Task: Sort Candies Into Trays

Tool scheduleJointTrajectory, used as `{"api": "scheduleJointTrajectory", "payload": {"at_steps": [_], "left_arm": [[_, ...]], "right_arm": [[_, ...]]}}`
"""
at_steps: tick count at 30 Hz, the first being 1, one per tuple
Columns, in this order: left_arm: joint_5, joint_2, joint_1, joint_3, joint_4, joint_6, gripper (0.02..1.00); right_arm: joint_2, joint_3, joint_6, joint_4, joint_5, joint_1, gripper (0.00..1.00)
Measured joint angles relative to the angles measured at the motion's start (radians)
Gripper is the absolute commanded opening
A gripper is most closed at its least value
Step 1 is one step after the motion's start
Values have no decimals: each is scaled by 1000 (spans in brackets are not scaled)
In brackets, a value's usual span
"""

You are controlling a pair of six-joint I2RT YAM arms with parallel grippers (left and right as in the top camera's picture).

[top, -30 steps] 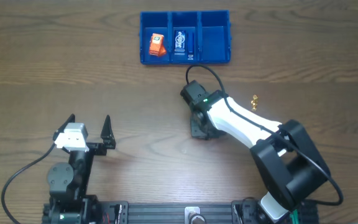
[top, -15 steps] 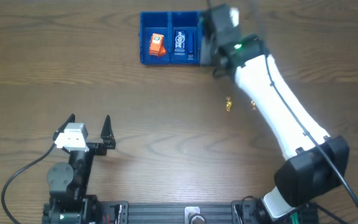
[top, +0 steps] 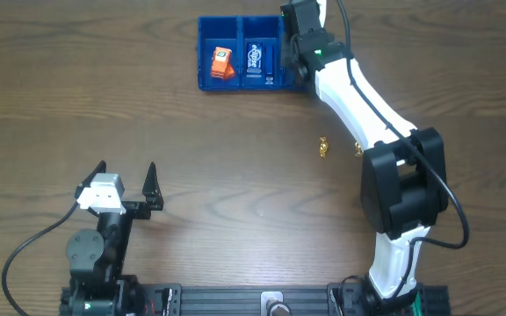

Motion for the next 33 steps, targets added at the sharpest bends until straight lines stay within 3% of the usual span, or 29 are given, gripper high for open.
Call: {"api": "scheduleJointTrajectory", "payload": {"at_steps": [3,4,5,8,20,27,33], "left_arm": [[0,0,0,0,0,0,998],[0,0,0,0,0,0,998],[0,0,0,0,0,0,998],[0,0,0,0,0,0,996],[0,0,0,0,0,0,998],[0,0,0,0,0,0,998],[0,0,0,0,0,0,998]], "right_arm": [[0,0,-3,20,0,0,213],[0,0,-3,21,0,0,288],[0,0,-3,23,0,0,485],[0,0,-10,33,2,0,621],[-29,11,-25,-34,3,0,663],[-289,28,-8,-367,1,0,667],[-470,-32,23,-549,-70,0,669]]}}
